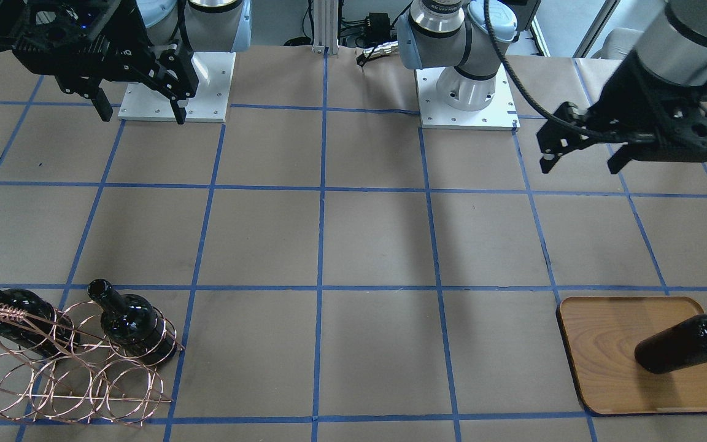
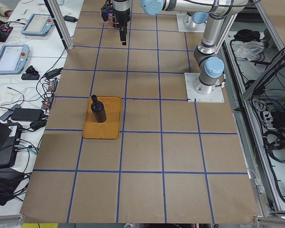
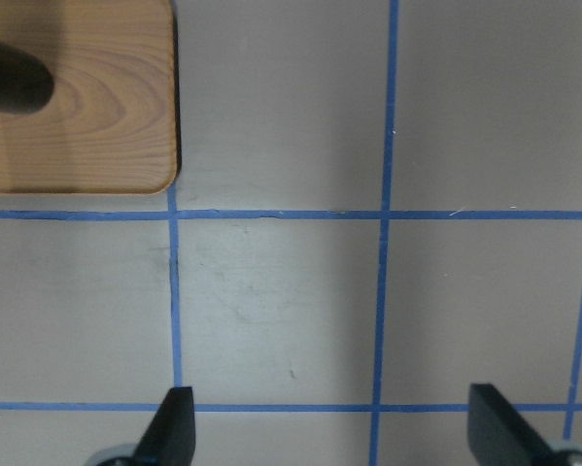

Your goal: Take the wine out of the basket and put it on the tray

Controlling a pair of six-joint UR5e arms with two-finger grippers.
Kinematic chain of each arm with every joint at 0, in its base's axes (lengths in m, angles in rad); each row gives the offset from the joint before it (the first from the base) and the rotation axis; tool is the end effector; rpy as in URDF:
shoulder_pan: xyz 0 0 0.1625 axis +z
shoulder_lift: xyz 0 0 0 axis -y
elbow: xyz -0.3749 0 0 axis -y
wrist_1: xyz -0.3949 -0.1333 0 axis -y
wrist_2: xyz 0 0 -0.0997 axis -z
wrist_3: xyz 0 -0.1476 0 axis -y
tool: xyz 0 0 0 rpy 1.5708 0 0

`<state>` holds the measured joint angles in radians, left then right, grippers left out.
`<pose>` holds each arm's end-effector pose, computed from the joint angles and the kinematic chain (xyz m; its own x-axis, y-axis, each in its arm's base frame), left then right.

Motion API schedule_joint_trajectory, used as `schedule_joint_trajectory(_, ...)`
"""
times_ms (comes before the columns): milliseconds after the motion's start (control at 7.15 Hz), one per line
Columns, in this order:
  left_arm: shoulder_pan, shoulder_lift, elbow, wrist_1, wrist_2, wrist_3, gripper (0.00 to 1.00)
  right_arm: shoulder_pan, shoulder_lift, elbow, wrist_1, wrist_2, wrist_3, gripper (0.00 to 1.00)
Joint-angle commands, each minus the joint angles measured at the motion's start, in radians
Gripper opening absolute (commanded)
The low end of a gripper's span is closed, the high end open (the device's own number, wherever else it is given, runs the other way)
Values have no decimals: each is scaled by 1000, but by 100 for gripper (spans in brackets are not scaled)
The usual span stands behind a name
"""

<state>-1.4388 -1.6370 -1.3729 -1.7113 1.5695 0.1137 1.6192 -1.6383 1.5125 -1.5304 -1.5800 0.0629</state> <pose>-0.0646 -0.5278 0.4400 -0.9998 -0.0183 0.0023 -0.0183 0.9998 0.0086 0.1549 -0.4715 0.4475 -0.9999 0.0151 0.0038 0.0147 0.9962 -0.0857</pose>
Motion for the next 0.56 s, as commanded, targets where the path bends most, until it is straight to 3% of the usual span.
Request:
schedule_joint_trajectory(0,-154,20,-56,56,-2,-130,100,-1,0,0,1,0,0,100)
schedule_joint_trajectory(420,-192,80,-129,113,32,-164,100,-1,0,0,1,0,0,100)
